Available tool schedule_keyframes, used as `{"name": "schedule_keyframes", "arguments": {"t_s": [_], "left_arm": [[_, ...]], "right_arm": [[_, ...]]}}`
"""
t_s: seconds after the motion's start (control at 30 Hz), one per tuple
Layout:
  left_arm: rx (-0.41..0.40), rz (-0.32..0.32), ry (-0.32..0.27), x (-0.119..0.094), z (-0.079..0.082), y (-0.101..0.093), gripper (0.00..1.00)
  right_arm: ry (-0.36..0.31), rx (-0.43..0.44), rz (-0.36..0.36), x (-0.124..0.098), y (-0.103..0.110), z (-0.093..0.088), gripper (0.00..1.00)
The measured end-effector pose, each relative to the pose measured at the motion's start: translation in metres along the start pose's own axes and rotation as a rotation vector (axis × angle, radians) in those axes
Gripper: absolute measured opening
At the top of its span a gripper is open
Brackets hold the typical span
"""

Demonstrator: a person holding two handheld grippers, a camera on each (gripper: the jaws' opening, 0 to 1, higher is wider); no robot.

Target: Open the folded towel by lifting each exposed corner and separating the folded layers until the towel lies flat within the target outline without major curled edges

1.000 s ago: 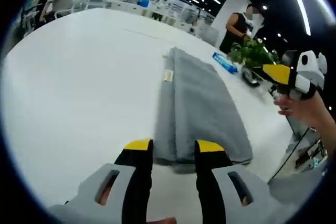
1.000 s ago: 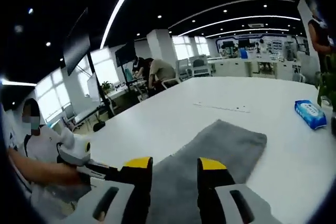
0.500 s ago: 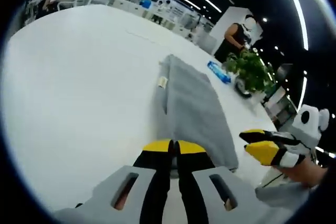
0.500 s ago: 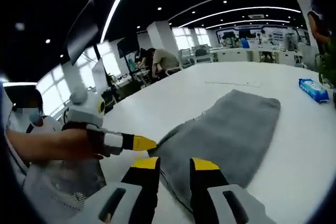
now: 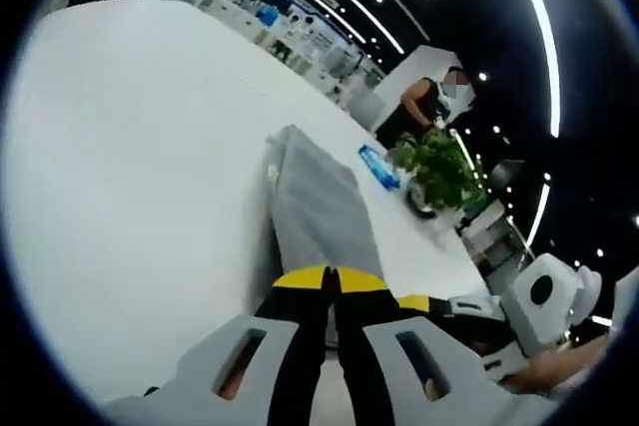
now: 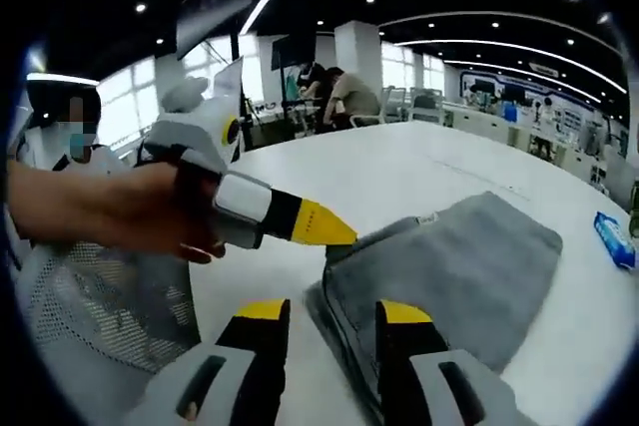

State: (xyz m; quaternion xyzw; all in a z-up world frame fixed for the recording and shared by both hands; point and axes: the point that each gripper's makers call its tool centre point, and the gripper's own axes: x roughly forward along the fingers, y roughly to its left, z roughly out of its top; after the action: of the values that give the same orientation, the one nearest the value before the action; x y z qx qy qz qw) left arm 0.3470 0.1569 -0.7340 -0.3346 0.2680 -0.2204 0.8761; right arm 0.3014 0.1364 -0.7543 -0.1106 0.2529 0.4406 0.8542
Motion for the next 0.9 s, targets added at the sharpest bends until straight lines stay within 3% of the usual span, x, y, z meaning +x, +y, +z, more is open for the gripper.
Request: {"name": "schedule_keyframes", "arguments": {"t_s": [0.17,0.3,0.33,0.47,0.6,0.73,0.9], "left_arm": [[0.012,-0.044,-0.014,-0.001,0.001,-0.013,0.01],[0.021,-0.066,-0.021,-0.002,0.003,-0.018,0.01],[0.02,-0.074,-0.027,-0.002,0.005,-0.019,0.01],[0.02,-0.091,-0.032,-0.001,0.008,-0.02,0.01],[0.022,-0.096,-0.031,0.0,0.008,-0.021,0.01],[0.009,-0.092,-0.033,-0.001,0.008,-0.018,0.01],[0.011,-0.084,0.008,0.0,0.0,-0.017,0.0]], "right_arm": [[-0.005,-0.016,-0.02,0.012,0.003,0.007,0.36],[-0.002,-0.022,-0.068,0.017,-0.007,0.009,0.28],[0.007,-0.036,-0.113,0.018,-0.016,0.009,0.28],[-0.015,0.009,-0.11,0.02,-0.02,0.016,0.2],[-0.022,0.002,-0.128,0.014,-0.023,0.018,0.04],[-0.04,0.027,-0.161,0.004,-0.034,0.021,0.02],[-0.05,0.058,-0.211,-0.011,-0.055,0.021,0.02]]}}
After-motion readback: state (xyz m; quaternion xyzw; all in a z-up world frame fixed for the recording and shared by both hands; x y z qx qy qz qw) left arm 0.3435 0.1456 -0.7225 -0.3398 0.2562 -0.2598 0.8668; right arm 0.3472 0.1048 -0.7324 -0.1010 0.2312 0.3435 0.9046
